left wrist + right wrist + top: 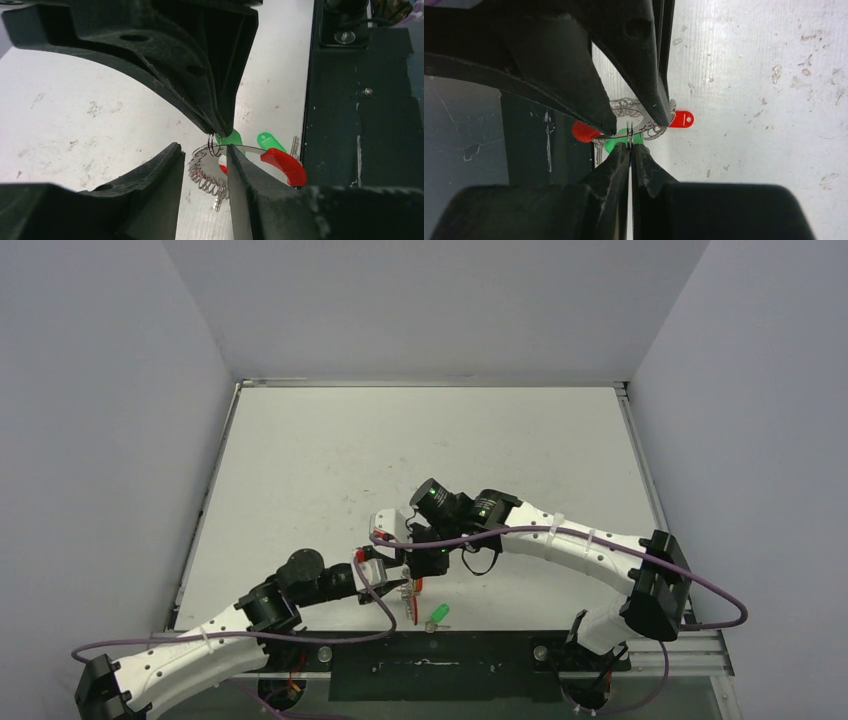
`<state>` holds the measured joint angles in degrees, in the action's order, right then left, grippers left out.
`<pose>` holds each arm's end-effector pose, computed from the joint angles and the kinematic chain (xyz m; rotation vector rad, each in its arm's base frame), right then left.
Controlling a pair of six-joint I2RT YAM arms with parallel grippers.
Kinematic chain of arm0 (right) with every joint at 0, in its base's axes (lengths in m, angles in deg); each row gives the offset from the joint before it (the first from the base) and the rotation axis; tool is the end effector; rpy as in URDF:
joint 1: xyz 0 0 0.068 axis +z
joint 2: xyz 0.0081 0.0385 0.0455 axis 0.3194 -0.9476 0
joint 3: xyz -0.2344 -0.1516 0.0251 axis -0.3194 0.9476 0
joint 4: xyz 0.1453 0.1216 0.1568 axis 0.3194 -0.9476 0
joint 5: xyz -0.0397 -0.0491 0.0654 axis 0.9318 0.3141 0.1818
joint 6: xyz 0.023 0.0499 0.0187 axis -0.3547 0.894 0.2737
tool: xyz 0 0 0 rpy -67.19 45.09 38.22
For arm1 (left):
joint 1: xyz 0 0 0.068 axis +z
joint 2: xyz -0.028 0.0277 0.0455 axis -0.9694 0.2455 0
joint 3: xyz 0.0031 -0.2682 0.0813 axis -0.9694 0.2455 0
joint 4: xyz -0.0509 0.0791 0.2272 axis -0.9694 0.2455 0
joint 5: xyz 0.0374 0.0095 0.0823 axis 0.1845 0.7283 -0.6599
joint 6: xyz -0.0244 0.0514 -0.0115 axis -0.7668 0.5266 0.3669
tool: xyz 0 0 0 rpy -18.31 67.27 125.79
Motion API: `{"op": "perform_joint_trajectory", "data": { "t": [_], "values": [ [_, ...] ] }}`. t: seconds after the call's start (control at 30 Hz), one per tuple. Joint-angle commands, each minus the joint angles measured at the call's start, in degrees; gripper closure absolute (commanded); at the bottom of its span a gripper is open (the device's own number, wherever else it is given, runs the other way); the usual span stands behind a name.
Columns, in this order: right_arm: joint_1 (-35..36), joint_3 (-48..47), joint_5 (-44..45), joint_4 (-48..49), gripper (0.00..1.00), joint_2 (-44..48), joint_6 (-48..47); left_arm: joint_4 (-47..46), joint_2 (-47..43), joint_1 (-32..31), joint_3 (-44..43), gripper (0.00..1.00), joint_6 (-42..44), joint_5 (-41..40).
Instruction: Put the keys on the keyring
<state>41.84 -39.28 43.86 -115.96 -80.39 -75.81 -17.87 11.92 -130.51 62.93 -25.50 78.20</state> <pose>0.1278 0.2680 0.2947 -1.8204 1.9133 0.9449 0.0658 -0.1147 0.2276 1.1619 1.3451 -0.8088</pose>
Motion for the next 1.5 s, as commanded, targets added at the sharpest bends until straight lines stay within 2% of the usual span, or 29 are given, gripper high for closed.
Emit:
{"op": "perform_joint_trajectory", "data": {
  "t": [0.0, 0.13, 0.5, 0.57, 0.67, 0.8, 1.0, 1.03, 1.2, 1.37, 1.47],
  "values": [
    [0.74, -3.21, 1.24, -0.58, 1.0, -0.38, 1.83, 1.77, 2.42, -0.3, -3.54, 0.7, 2.07, 2.35],
    [1.01, -3.43, 1.14, -0.24, 1.0, -0.53, 2.05, 0.39, 3.93, -0.3, -3.63, 0.78, 2.25, 3.08],
    [1.38, -3.17, 1.06, 0.29, 1.0, -1.22, 2.33, -7.98, 7.6, -0.3, -1.91, 0.77, 0.64, 4.27],
    [1.33, -3.1, 1.1, 0.33, 1.0, -1.19, 2.38, -7.97, 7.87, -0.3, -1.95, 0.84, 0.73, 4.28],
    [1.36, -3.11, 1.39, 0.45, 1.0, -0.96, 2.31, -6.63, 7.95, -0.34, -2.15, 0.99, 1.2, 4.51],
    [1.18, -1.77, 3.11, 2.86, 0.99, 0.25, 2.77, -5.22, 7.35, -0.3, -2.11, 1.0, 1.53, 4.47],
    [-2.47, 5.11, 3.22, 13.35, 0.64, 7.04, 6.92, -7.2, 4.64, -0.3, -0.25, 1.0, 0.13, 3.05],
    [-3.53, 6.75, 2.42, 15.31, 0.61, 8.54, 7.66, -8.39, 4.04, -0.3, 0.35, 1.0, -0.72, 2.59],
    [-8.37, 13.87, -4.46, 24.2, 0.56, 14.87, 9.89, -17.89, 1.77, -0.3, 5.28, 1.0, -4.18, 0.76],
    [-8.77, 16.63, -9.14, 27.51, 0.56, 16.35, 11.36, -32.63, 0.89, -0.32, 10.97, 1.0, -7.22, -0.03],
    [-8.73, 17.14, -11.16, 28.56, 0.56, 16.51, 12.08, -37.56, 0.83, -0.3, 12.52, 1.0, -7.93, -0.11]
  ]
}}
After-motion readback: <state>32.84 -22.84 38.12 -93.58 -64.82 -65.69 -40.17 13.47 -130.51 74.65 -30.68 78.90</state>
